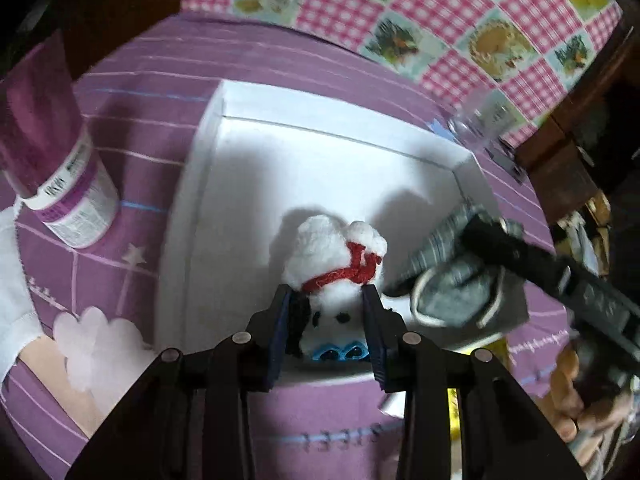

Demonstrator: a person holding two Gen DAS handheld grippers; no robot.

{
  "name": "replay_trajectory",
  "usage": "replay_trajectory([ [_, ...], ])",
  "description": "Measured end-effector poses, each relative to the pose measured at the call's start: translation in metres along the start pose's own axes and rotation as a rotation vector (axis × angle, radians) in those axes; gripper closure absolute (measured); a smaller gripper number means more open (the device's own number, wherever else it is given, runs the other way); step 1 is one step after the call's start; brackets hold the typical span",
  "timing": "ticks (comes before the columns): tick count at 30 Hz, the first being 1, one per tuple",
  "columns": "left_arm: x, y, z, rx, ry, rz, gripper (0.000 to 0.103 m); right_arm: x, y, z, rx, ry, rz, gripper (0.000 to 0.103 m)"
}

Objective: Organize soft objects
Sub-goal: 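Carry the plush dog and plaid pouch into the white box with both grippers, then open both grippers to release the dog and pouch, then withdraw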

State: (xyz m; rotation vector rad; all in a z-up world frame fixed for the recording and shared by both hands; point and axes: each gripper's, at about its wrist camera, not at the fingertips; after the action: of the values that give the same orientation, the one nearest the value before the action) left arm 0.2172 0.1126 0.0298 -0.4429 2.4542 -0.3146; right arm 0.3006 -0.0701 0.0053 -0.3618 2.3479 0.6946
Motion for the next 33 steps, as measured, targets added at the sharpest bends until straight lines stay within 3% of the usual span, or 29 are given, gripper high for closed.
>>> replay_trajectory([
  [3,0.003,-0.007,0.001,-0.018,0.004,0.03,0.069,0.009,0.017,0.009,0.139,0.093,-0.157,0.057],
  [6,0.003,-0.012,0.001,-0.024,0.019,0.045,0.069,0.022,0.039,0.008,0.191,0.113,-0.322,0.054],
  [9,0.003,-0.013,0.002,-0.027,0.025,0.041,0.069,0.028,0.044,0.009,0.238,0.124,-0.373,0.05],
  [12,0.003,-0.014,0.003,-0.025,0.013,0.037,0.068,0.024,0.035,0.01,0.223,0.138,-0.317,0.043],
  [16,0.003,-0.014,0.001,-0.009,-0.001,0.033,0.061,0.011,0.02,0.001,0.141,0.087,-0.196,0.039],
  [20,0.001,-0.011,-0.003,0.053,-0.018,0.007,0.03,0.001,0.001,-0.019,0.031,0.008,-0.023,0.028],
  [23,0.0,-0.01,-0.01,0.081,-0.041,-0.017,0.029,-0.002,-0.003,-0.032,-0.022,-0.025,0.034,0.023],
  [26,-0.001,-0.015,-0.02,0.066,-0.08,0.002,0.029,-0.005,0.005,-0.042,-0.012,-0.048,-0.005,0.022],
  [33,0.0,-0.042,-0.069,-0.018,-0.306,0.126,0.029,-0.011,0.032,-0.086,0.036,-0.194,-0.08,0.022],
])
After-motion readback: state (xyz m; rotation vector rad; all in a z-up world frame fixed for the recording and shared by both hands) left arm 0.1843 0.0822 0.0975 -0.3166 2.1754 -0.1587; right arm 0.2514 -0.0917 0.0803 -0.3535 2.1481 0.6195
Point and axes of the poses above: each gripper's, at about its wrist camera, not at the fingertips, and z roughly the way its jaws point, y to its left, x to its underside, and after that the axes turned 7 degrees about -y, right-handed
